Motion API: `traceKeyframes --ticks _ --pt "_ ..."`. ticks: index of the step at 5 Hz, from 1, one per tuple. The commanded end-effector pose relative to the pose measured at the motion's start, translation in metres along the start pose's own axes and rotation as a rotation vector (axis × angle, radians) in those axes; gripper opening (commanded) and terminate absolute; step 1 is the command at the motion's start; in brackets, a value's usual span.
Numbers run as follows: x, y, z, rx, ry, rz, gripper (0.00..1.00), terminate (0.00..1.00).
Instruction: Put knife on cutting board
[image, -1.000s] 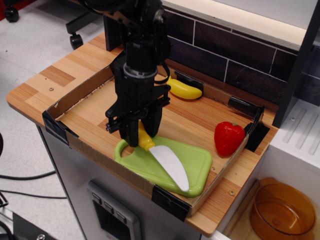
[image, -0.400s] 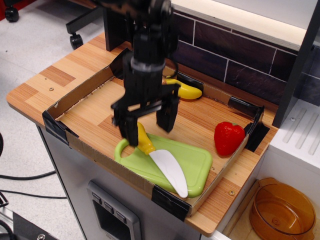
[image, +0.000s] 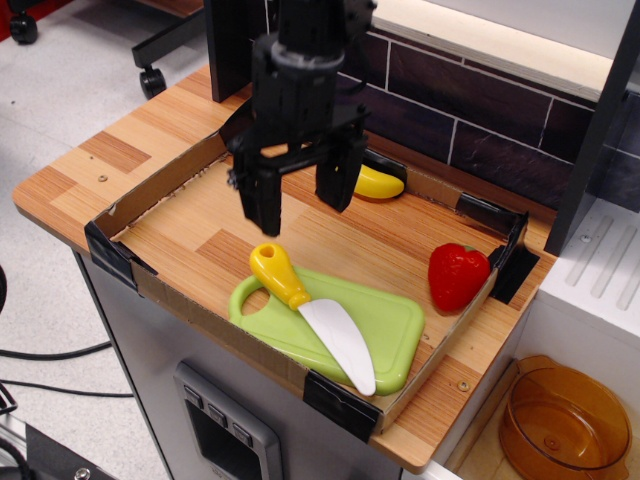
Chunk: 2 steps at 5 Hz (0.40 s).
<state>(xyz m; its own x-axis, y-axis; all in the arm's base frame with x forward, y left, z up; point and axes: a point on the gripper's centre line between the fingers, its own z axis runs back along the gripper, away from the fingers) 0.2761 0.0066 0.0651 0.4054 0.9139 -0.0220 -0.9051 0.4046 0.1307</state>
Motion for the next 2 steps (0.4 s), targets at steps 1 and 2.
traceKeyframes --ticks 1,2 --pt "0.008 -0.035 0.054 -0.134 -0.175 -0.34 1.0 0.0" --pt "0.022 -0.041 0.079 -0.193 -0.24 -0.504 1.0 1.0"
